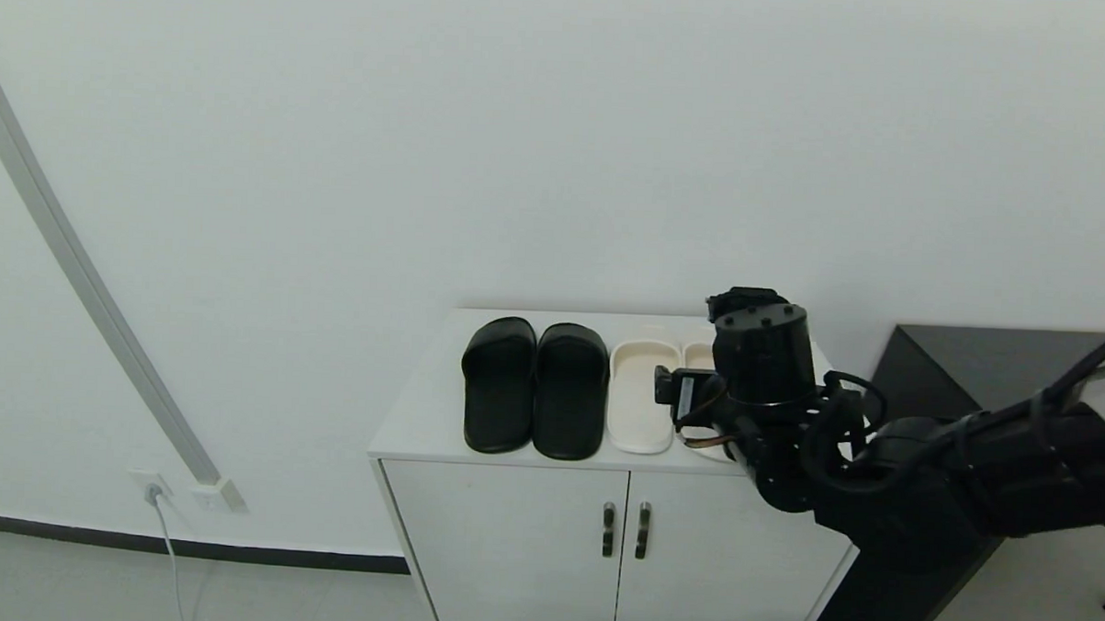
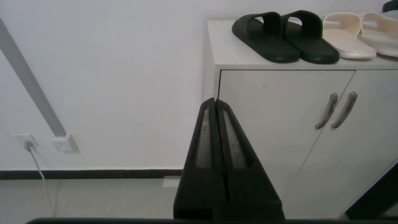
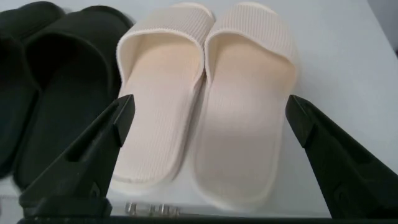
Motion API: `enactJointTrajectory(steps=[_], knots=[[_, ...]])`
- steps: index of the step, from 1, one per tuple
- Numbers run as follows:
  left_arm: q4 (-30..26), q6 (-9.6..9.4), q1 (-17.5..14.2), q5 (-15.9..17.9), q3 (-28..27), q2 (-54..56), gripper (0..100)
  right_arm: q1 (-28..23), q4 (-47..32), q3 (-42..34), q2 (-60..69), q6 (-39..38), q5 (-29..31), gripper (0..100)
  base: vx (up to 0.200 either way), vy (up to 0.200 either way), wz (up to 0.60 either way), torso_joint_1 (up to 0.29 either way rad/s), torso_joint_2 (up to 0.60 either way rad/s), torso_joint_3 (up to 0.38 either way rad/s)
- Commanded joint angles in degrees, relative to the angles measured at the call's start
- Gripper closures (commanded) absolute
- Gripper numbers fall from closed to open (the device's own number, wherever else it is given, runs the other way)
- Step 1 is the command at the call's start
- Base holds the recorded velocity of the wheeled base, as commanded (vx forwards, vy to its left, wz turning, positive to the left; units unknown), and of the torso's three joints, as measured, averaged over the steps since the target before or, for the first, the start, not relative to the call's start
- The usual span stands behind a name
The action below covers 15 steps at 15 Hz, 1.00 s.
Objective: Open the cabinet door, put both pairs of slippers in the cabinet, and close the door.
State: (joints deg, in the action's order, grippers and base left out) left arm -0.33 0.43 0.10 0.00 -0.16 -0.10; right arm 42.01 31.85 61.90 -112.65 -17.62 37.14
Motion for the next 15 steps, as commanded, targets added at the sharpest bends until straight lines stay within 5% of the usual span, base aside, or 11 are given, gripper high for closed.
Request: enactJointTrajectory(steps=[1, 15], knots=[[-0.02, 0.01, -0.01, 0.0, -0.02, -0.08, 100, -1.67, -0.13, 3.93, -5.56, -0.05, 0.3, 0, 0.0, 0.0, 0.0, 0.0, 0.0, 0.0], [-0.02, 0.1, -0.01, -0.09, -0.02, -0.08, 100, -6.85, -1.97, 23.35, -20.59, 2.23, 0.3, 0, 0.0, 0.0, 0.0, 0.0, 0.0, 0.0]])
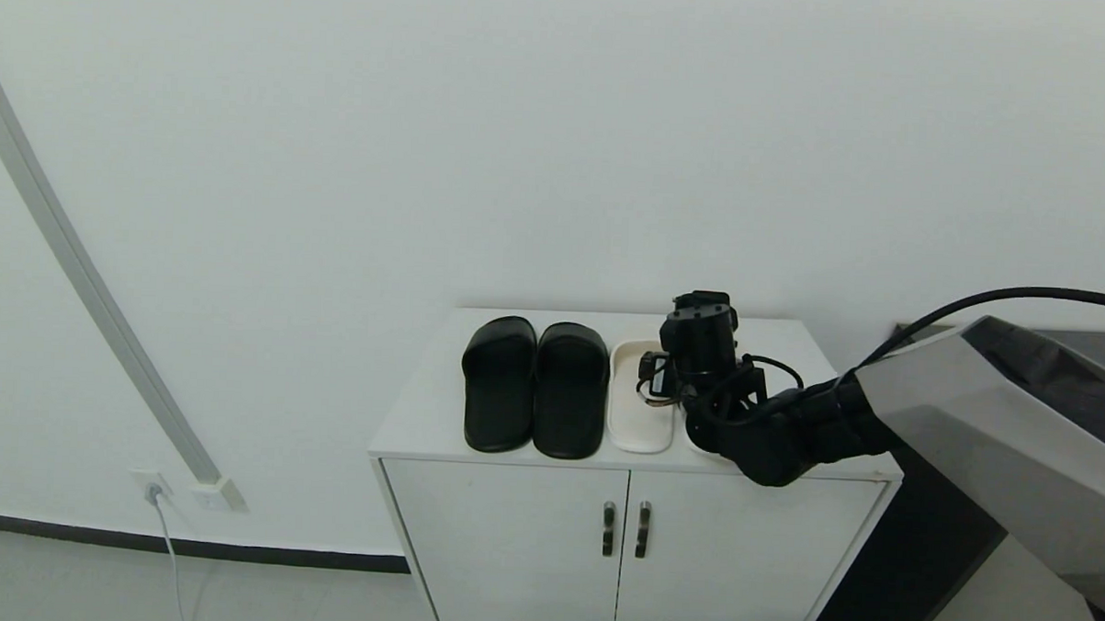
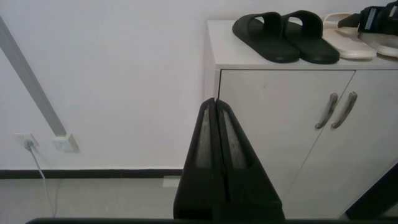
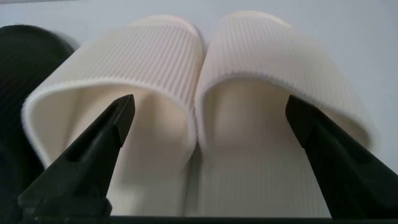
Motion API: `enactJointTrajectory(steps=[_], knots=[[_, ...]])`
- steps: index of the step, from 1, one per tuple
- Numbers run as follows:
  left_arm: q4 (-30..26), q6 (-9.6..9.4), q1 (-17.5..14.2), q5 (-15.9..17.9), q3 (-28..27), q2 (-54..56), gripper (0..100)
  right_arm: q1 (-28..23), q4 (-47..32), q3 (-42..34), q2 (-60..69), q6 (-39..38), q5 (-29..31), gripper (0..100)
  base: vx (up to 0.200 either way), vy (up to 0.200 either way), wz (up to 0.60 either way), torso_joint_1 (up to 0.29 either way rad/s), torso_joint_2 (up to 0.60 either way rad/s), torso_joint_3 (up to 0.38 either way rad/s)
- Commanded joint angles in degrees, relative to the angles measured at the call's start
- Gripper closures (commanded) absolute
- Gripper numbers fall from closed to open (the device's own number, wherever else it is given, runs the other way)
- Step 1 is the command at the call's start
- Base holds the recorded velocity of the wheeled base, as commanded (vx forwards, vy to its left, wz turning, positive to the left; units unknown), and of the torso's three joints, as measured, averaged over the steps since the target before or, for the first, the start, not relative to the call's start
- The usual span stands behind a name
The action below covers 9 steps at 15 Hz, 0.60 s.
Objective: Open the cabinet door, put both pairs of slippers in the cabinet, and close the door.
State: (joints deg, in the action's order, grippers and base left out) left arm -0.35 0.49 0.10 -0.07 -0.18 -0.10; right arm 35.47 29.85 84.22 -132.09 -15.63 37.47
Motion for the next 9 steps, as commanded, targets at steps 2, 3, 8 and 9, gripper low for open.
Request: enactJointTrajectory(steps=[2, 3, 8, 9], knots=[[0.0, 0.04, -0.01, -0.01, 0.01, -0.08, 100, -1.02, 0.12, 3.23, -2.3, 1.04, -0.12, 0, 0.0, 0.0, 0.0, 0.0, 0.0, 0.0], [0.0, 0.04, -0.01, -0.01, 0.01, -0.08, 100, -1.2, 0.03, 4.02, -2.83, 1.21, -0.21, 0, 0.0, 0.0, 0.0, 0.0, 0.0, 0.0], [0.0, 0.22, -0.01, -0.01, 0.01, -0.08, 100, -1.46, 0.12, 4.54, -3.18, 1.3, -0.21, 100, 0.0, 0.0, 0.0, 0.0, 0.0, 0.0], [0.0, 0.22, -0.01, -0.1, 0.01, -0.08, 100, -1.46, 0.12, 4.46, -3.18, 1.3, -0.21, 100, 0.0, 0.0, 0.0, 0.0, 0.0, 0.0]])
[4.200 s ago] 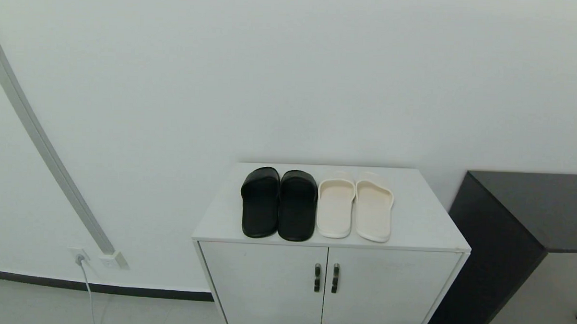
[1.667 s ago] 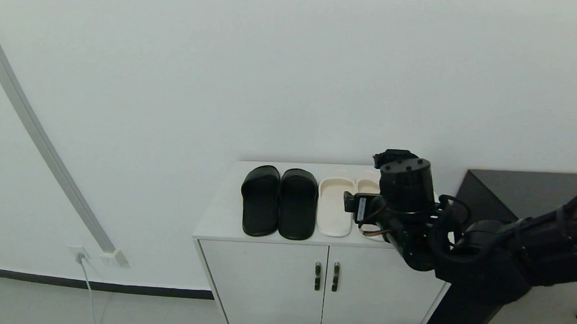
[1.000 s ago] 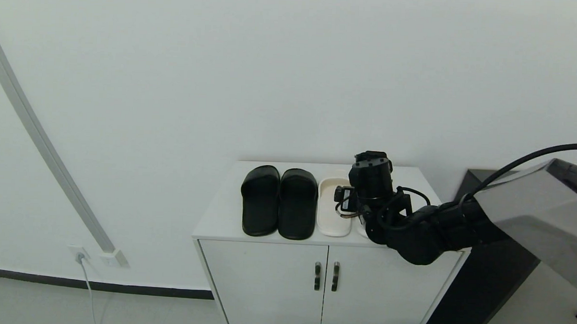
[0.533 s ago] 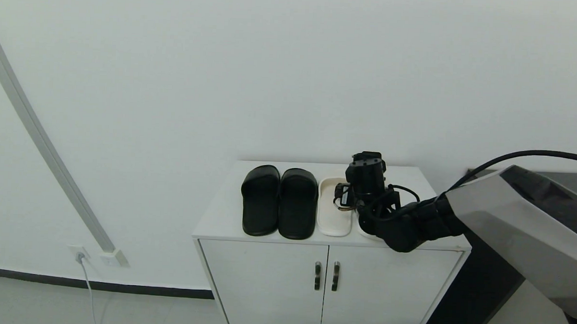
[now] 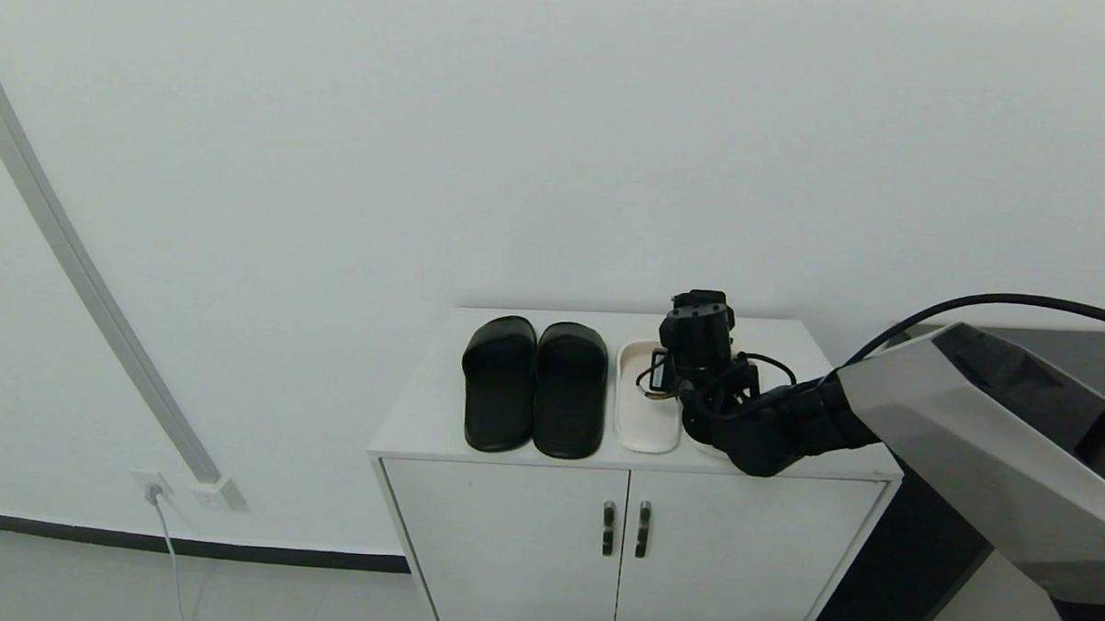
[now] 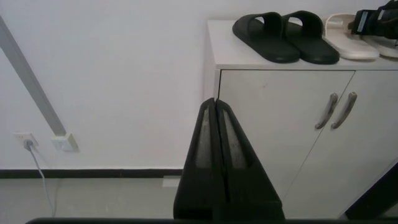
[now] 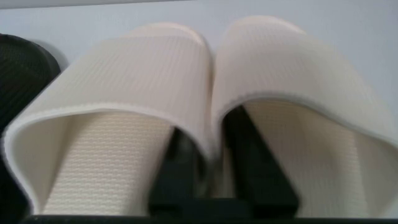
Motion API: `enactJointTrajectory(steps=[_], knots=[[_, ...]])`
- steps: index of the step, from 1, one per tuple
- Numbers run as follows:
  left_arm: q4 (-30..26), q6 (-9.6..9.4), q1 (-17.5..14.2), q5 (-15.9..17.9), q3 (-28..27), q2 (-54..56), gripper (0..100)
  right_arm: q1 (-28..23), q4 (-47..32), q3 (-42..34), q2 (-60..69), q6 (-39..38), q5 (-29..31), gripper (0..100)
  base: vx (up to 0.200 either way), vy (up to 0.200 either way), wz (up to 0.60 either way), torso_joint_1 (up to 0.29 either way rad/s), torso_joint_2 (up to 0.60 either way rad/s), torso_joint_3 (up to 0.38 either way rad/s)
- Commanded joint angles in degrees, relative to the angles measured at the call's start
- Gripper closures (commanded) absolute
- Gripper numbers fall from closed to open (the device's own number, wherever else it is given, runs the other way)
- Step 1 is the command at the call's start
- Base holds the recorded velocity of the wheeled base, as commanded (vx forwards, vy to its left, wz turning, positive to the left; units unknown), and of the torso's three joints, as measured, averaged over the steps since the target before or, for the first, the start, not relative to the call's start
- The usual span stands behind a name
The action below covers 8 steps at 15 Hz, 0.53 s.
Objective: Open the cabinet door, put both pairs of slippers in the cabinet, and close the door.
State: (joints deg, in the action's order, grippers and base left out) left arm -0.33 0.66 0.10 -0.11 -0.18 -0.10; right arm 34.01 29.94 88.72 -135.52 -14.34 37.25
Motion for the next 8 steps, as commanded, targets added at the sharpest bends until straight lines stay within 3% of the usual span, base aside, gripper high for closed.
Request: enactJointTrajectory(steps=[1, 5, 8], knots=[[-0.02, 0.04, -0.01, -0.07, 0.01, 0.01, 100, 0.0, 0.03, -0.13, 0.43, 0.01, 0.01, 100, 0.0, 0.0, 0.0, 0.0, 0.0, 0.0], [-0.02, 0.04, -0.01, -0.07, 0.01, -0.08, 100, 0.88, 0.56, -6.28, 7.38, 0.01, -0.69, 100, 0.0, 0.0, 0.0, 0.0, 0.0, 0.0], [-0.02, 0.04, -0.01, -0.07, 0.01, -0.08, 100, 1.85, 2.23, -17.97, 19.42, 0.27, -7.46, 100, 0.0, 0.0, 0.0, 0.0, 0.0, 0.0]])
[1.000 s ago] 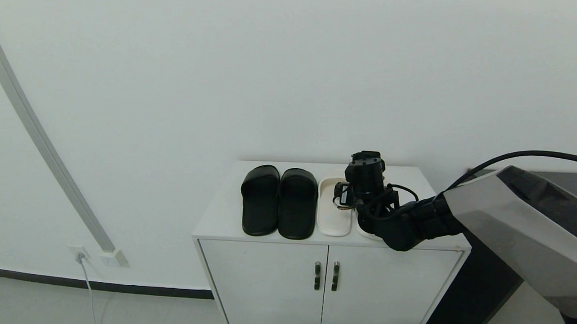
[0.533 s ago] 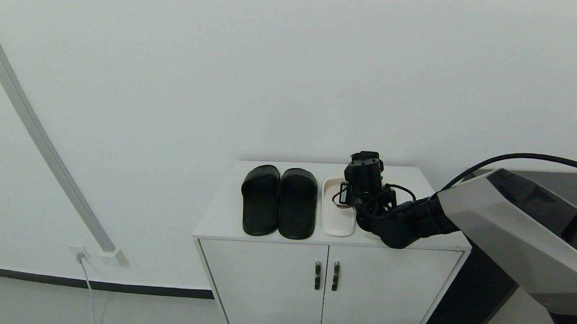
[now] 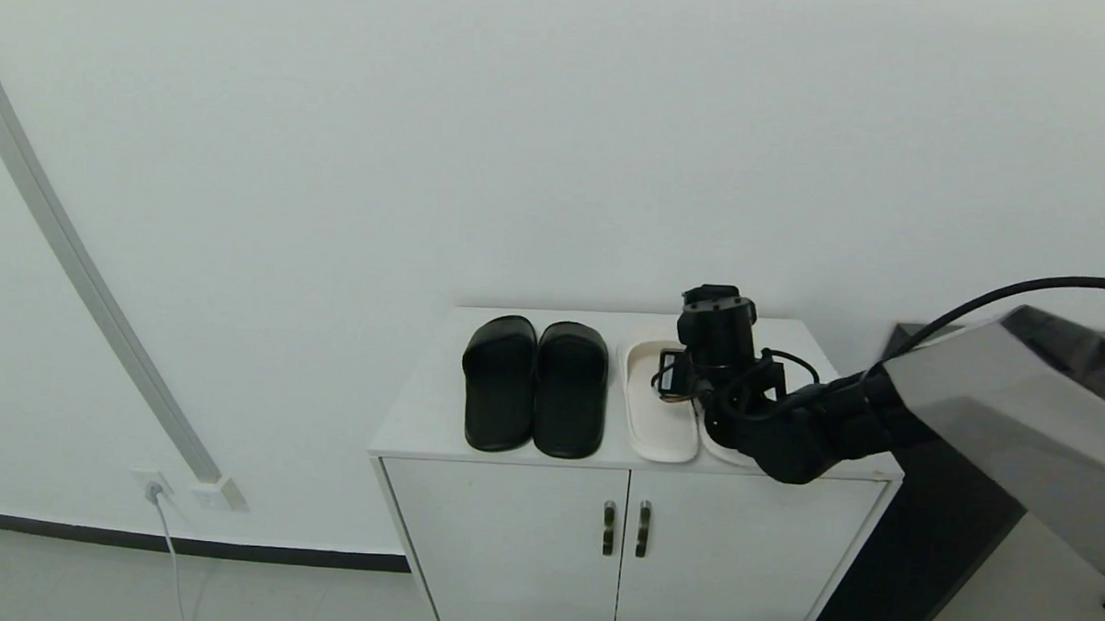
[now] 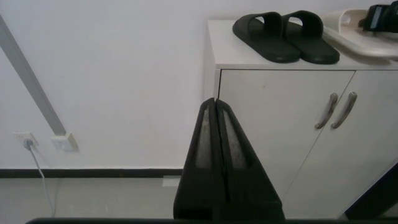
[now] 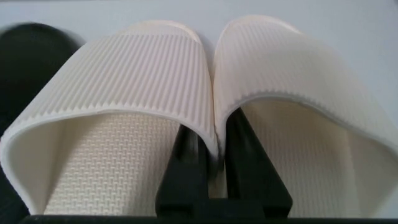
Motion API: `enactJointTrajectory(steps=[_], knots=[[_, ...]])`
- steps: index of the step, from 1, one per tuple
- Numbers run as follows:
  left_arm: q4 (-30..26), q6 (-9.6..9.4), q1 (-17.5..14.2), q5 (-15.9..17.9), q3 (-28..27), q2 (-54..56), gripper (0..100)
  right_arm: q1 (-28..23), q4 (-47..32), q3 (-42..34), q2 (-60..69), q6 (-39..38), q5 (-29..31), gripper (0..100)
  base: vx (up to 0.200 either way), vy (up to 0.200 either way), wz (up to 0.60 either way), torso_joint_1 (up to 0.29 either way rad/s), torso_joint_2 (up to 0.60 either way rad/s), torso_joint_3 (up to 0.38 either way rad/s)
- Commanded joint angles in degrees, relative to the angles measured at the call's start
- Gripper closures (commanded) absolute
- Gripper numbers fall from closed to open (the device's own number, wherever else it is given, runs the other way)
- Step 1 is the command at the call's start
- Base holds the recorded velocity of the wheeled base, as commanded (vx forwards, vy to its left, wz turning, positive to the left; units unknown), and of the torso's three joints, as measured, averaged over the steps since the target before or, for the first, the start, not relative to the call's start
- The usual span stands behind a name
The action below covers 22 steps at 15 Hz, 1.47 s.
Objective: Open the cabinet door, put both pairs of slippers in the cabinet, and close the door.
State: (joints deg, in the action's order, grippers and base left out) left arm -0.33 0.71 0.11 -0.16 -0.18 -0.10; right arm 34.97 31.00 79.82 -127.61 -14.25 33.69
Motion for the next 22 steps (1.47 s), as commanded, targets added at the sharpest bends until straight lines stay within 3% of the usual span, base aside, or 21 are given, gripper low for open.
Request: enactJointTrajectory(steps=[1, 5, 9, 19, 22], knots=[[-0.02, 0.0, -0.02, -0.02, 0.01, -0.08, 100, 1.32, 2.57, -13.73, 15.46, 1.33, -6.98, 100, 0.0, 0.0, 0.0, 0.0, 0.0, 0.0], [-0.02, 0.0, -0.02, -0.02, 0.01, -0.08, 100, 3.43, 9.87, -32.19, 29.17, 6.87, -20.86, 100, 0.0, 0.0, 0.0, 0.0, 0.0, 0.0], [-0.02, 0.0, -0.02, -0.02, 0.01, -0.08, 100, 5.98, 10.31, -42.82, 37.44, 8.1, -31.41, 100, 0.0, 0.0, 0.0, 0.0, 0.0, 0.0], [-0.02, -0.09, -0.02, 0.07, 0.01, -0.08, 100, 9.23, 9.96, -50.29, 42.71, 8.27, -37.83, 100, 0.0, 0.0, 0.0, 0.0, 0.0, 0.0], [-0.02, -0.09, -0.02, 0.16, 0.01, -0.08, 100, 9.23, 10.04, -51.26, 42.97, 8.98, -38.18, 100, -0.2, 0.0, 0.0, 0.009, 0.01, 0.002]])
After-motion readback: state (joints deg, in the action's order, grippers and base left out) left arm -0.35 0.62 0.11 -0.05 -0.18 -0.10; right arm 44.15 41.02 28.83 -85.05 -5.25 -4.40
